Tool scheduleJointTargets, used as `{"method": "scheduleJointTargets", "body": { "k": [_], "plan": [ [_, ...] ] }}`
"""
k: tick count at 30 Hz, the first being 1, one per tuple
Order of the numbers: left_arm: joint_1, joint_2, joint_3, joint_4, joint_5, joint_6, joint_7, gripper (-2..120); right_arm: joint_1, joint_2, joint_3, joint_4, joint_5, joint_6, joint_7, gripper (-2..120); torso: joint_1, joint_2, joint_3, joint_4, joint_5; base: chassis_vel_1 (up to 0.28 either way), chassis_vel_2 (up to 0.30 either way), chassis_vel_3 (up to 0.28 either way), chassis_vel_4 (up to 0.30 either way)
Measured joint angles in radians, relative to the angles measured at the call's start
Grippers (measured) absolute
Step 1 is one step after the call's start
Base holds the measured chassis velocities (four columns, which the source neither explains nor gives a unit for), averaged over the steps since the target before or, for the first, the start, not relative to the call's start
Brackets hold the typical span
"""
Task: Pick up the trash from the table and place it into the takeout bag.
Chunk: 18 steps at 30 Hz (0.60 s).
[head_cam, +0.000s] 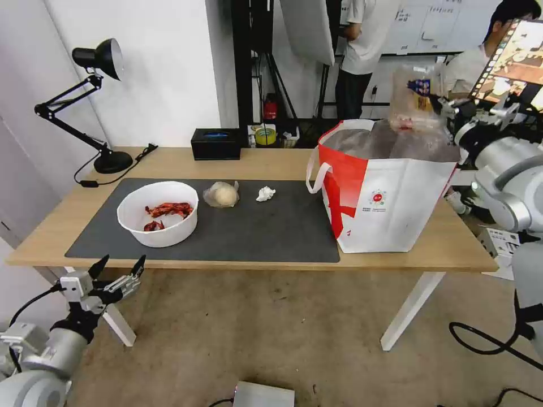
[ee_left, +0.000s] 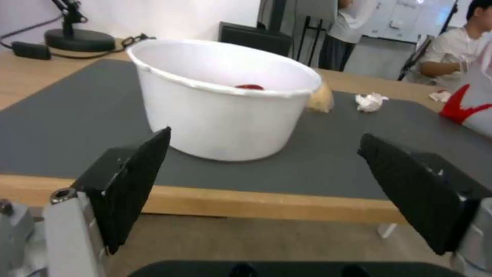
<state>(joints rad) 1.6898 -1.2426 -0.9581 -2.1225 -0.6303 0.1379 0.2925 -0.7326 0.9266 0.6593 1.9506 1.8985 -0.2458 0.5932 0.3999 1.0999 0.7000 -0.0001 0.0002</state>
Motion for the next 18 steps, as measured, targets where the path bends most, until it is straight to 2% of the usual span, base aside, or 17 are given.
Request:
{"method": "scheduleJointTargets", "body": {
  "k": [11,18],
  "plan": [
    [-0.005,-0.005,0.025,0.013,0.010,-0.008,0.020,100,-0.030,0.002,0.015,-0.021,-0.038,-0.002,0.014,0,0.000,0.000,0.000,0.0000,-0.0002,0.000,0.000,0.000,0.000],
    [-0.019,0.000,0.023,0.025,0.006,-0.010,0.029,100,-0.005,0.019,-0.008,-0.023,-0.051,0.006,0.080,0,0.000,0.000,0.000,0.0000,-0.0002,0.000,0.000,0.000,0.000]
  ]
}}
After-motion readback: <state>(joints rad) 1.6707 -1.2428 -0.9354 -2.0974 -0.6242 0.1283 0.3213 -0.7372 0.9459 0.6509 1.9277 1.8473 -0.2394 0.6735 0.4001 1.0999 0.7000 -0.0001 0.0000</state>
